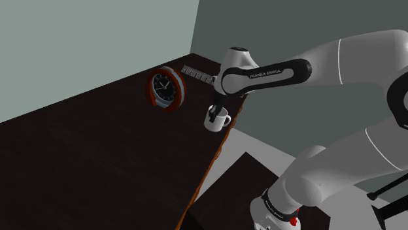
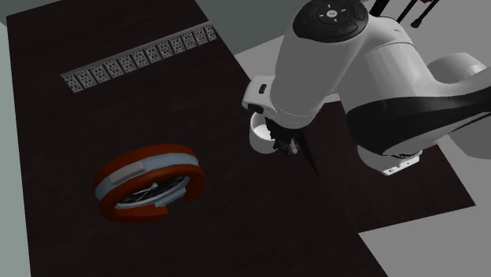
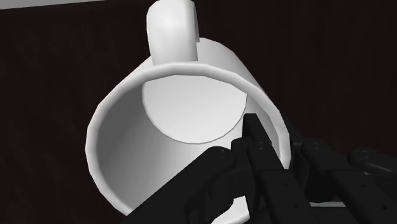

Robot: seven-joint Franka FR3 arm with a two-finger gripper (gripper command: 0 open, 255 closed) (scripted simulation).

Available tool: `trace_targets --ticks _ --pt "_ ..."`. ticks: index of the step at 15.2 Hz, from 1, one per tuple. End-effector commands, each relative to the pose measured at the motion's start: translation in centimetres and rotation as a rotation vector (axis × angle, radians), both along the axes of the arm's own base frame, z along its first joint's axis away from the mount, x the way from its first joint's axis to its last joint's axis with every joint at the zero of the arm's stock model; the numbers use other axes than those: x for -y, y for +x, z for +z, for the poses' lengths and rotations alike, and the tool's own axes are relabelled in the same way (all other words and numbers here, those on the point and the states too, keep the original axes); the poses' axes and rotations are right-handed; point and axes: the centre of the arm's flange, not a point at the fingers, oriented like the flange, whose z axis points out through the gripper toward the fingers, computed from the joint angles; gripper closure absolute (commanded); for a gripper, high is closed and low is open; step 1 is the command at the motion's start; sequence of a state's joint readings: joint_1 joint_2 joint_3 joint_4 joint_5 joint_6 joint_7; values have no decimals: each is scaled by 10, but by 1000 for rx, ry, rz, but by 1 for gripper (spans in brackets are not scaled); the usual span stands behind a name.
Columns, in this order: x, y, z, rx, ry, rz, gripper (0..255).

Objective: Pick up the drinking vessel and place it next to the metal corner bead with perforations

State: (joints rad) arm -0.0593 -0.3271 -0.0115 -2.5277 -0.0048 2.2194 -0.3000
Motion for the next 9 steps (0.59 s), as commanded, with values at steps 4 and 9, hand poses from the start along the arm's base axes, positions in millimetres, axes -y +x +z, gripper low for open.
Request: trace_targets --ticks 4,9 --pt "0 0 27 0 0 0 255" --pt "0 0 53 0 0 0 255"
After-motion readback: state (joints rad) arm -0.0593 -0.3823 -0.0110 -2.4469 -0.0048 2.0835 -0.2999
